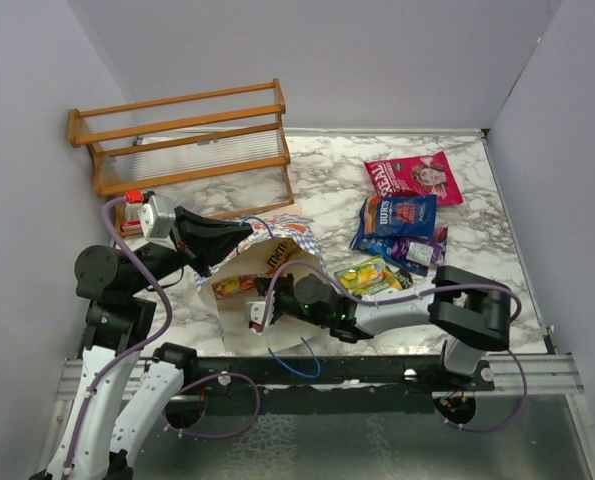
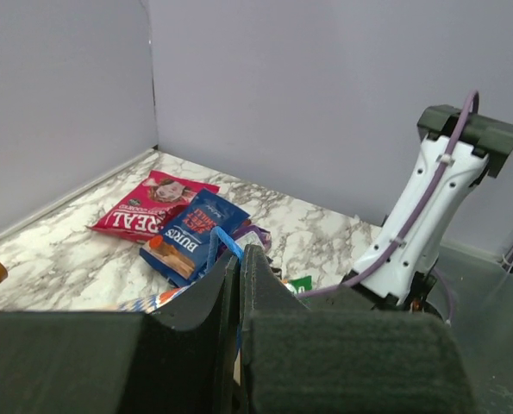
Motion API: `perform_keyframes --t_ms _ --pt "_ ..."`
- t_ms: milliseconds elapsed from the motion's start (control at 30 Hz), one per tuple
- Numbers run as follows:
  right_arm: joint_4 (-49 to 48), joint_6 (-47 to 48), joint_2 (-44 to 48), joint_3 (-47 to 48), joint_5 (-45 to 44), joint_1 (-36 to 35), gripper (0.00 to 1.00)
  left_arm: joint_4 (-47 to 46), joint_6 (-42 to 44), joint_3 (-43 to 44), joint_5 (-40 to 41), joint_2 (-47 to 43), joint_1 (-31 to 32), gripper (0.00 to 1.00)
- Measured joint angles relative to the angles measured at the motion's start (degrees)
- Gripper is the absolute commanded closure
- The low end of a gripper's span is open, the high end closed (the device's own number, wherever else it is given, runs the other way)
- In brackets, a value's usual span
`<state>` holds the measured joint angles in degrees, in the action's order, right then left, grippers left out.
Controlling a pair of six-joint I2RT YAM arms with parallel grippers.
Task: Take the snacks out of the paper bag
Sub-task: Take out the snack from the paper bag.
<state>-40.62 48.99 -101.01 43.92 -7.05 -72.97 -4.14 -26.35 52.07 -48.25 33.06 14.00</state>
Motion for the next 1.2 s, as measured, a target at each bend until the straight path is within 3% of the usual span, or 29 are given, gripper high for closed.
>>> perform_keyframes --t_ms 600,933,1200 --pt "18.1 -13.4 23.3 -2.3 1.6 0.3 0.99 2.1 2.9 -0.5 1.1 -0.3 0.0 1.00" --pt "29.7 -19.0 33.4 2.9 2.1 0.3 0.99 3.3 4.4 -0.5 4.2 -0.8 0.0 1.00" --pt "34.0 -22.4 47.8 4.8 5.6 0.3 0.99 5.4 5.9 -0.5 6.6 -1.0 0.0 1.00"
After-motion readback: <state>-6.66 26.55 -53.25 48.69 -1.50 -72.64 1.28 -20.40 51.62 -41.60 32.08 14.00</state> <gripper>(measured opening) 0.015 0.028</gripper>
